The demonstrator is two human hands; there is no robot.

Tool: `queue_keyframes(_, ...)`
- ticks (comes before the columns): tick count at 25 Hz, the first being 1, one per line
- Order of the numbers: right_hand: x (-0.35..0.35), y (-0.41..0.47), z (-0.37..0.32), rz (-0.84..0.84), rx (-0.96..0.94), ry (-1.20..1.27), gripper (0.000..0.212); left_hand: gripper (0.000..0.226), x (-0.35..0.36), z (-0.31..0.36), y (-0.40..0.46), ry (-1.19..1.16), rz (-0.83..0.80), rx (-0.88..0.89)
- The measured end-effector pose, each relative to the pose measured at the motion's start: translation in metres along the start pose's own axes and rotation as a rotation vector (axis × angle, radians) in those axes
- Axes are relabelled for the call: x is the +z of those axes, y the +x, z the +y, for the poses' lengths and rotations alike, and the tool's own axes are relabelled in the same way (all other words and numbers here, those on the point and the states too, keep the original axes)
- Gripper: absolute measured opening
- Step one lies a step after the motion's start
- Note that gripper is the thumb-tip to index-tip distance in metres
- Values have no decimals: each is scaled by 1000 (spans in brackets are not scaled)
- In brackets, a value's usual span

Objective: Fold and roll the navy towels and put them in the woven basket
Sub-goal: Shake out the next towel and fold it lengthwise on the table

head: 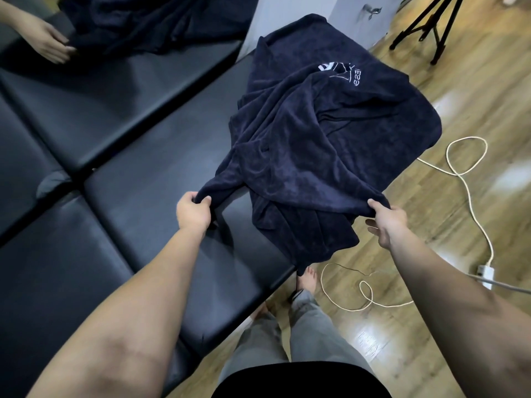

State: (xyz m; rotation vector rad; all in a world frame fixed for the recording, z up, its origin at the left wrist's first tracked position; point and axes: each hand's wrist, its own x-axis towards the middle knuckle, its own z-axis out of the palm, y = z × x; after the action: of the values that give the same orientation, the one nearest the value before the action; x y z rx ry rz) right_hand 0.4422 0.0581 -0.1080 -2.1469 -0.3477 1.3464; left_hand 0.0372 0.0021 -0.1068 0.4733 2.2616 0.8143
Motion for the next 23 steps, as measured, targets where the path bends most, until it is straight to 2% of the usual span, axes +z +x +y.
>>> queue_keyframes(5, 8, -9, -5, 92, -181, 69, 29, 14, -6, 13, 2, -98, 48, 43)
queue_keyframes(9, 13, -17, -8, 118, -313, 139, 38, 9, -4, 33, -5, -268, 62, 77)
queue_keyframes(11, 15, -26, -15, 103, -398, 128, 45, 15, -3, 48, -8, -345, 64, 89)
queue_keyframes(14, 13, -39, -21, -18, -598, -110, 54, 27, -6, 65, -8, -479, 49, 30)
queue_keyframes(17, 7, -45, -17, -166, -755, -464, 55, 21, -5, 71, -7, -517, 19, -27)
queue_keyframes(20, 1, -43, -11, -208, -839, -804, 54, 15, -3, 74, -12, -530, 12, -30)
queue_keyframes(23, -5, -41, -11, -178, -921, -908, 48, 16, -5, 78, -16, -560, 28, -23)
